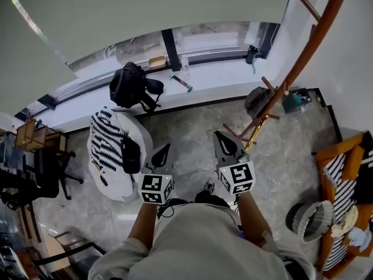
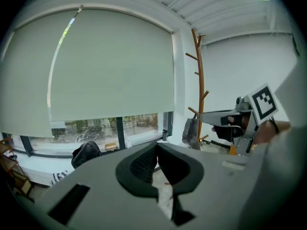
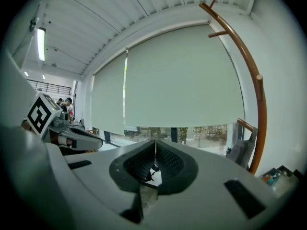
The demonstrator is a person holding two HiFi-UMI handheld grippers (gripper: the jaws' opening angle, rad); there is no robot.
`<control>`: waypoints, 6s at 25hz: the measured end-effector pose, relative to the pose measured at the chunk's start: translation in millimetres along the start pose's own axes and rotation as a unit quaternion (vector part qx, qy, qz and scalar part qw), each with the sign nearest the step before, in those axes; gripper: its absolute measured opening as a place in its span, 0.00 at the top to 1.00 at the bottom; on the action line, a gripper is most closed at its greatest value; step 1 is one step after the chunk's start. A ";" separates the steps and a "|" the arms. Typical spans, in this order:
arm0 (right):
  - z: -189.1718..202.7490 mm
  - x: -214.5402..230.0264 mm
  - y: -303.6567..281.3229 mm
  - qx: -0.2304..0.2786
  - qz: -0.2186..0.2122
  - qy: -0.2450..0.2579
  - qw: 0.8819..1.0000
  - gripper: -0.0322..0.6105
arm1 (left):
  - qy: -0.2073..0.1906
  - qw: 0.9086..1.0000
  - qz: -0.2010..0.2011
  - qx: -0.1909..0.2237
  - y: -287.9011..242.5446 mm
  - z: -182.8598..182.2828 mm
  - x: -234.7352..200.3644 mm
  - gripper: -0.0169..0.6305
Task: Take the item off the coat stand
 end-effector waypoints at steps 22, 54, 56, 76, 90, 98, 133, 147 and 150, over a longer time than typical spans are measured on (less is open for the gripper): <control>16.0 134.3 -77.8 -0.089 0.182 -0.076 0.976 0.94 | -0.093 0.970 0.219 -0.050 -258.4 -106.2 7.5 0.96; 55.8 186.8 -62.7 -0.124 0.445 -0.220 0.859 0.94 | -0.324 0.817 0.466 -0.101 -399.7 -138.7 135.1 0.95; 57.6 190.4 -61.7 -0.123 0.446 -0.222 0.858 0.94 | -0.330 0.817 0.461 -0.102 -402.6 -139.2 139.0 0.95; 87.2 227.6 -91.3 -0.153 0.427 -0.269 0.849 0.74 | -0.391 0.789 0.453 -0.137 -436.6 -121.6 171.1 0.72; 85.9 232.5 -101.1 -0.148 0.440 -0.245 0.851 0.89 | -0.389 0.804 0.437 -0.107 -439.1 -125.8 168.5 0.93; 77.7 226.0 -101.3 -0.141 0.438 -0.228 0.858 0.89 | -0.389 0.810 0.431 -0.087 -429.1 -135.0 164.6 0.93; 43.0 202.4 -94.8 -0.104 0.421 -0.171 0.885 0.90 | -0.368 0.835 0.407 -0.035 -388.6 -161.0 142.8 0.93; 16.9 195.1 -125.0 -0.097 0.363 -0.126 0.918 0.90 | -0.318 0.877 0.359 -0.027 -381.0 -175.6 93.6 0.93; 11.0 191.4 -140.1 -0.094 0.336 -0.116 0.930 0.90 | -0.297 0.891 0.341 -0.028 -382.6 -172.4 72.7 0.93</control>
Point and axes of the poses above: the fingertips, and each gripper's own axes: y backward along the fingers, x to its right, z out of its underside, the point moved 7 cm from there along y, backward along the fingers, and after that the axes turned 11 degrees about -x, right-handed, at the moved point
